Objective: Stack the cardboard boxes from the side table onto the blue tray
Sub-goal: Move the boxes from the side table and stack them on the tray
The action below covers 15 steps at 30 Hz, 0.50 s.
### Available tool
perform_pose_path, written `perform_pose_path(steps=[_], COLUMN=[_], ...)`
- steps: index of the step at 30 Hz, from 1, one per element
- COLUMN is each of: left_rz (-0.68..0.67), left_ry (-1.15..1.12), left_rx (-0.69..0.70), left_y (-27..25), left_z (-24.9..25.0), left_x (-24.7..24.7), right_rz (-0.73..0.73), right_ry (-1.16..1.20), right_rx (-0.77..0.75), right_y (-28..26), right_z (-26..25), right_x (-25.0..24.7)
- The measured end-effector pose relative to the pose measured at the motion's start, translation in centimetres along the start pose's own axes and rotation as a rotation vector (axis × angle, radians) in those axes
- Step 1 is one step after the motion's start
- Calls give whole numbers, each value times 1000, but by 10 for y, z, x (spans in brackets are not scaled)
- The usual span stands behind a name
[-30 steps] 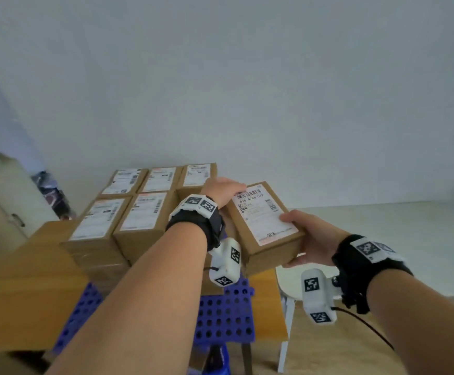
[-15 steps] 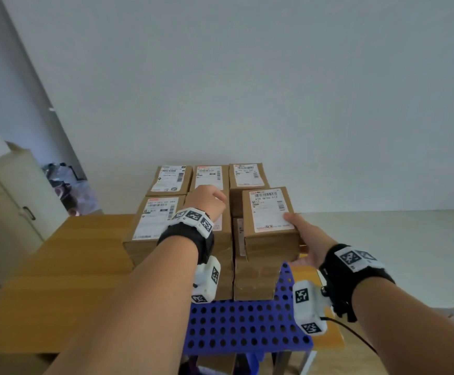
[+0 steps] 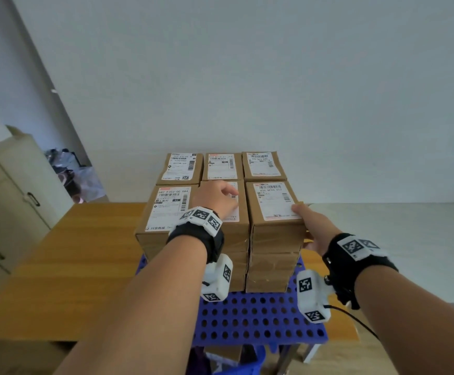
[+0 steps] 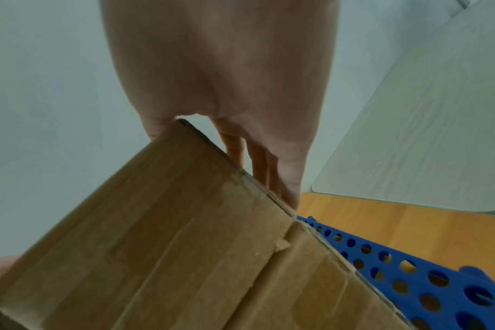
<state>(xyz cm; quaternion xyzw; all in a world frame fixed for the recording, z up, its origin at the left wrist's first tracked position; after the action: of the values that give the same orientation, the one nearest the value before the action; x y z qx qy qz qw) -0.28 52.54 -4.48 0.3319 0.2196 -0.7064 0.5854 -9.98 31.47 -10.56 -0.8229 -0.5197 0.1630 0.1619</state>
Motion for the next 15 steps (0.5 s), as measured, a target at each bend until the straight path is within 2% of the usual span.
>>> perform_pose_path(steps=[7, 11, 15], left_rz=[29, 54, -16], left_ry=[-23, -18, 27], left_rx=[23, 61, 78], left_y=[-4, -8, -13], left_z=[2, 2, 6], left_x=[0, -2, -3], right_rz=[69, 208, 270], right_ry=[-239, -444, -609], right_rx=[-131, -291, -497], right_y=[4, -6, -25], right_z=[-6, -19, -40], right_x=[3, 5, 13])
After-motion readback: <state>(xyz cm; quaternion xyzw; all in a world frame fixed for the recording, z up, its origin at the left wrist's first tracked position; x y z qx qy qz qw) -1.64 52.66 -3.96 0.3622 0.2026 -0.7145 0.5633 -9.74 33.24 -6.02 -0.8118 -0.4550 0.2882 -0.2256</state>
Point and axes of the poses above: each hand's wrist, its own y-axis towards the middle knuckle, its own x-axis out of the palm, z = x × y, the point moved 6 cm from there along y, towards the middle knuckle
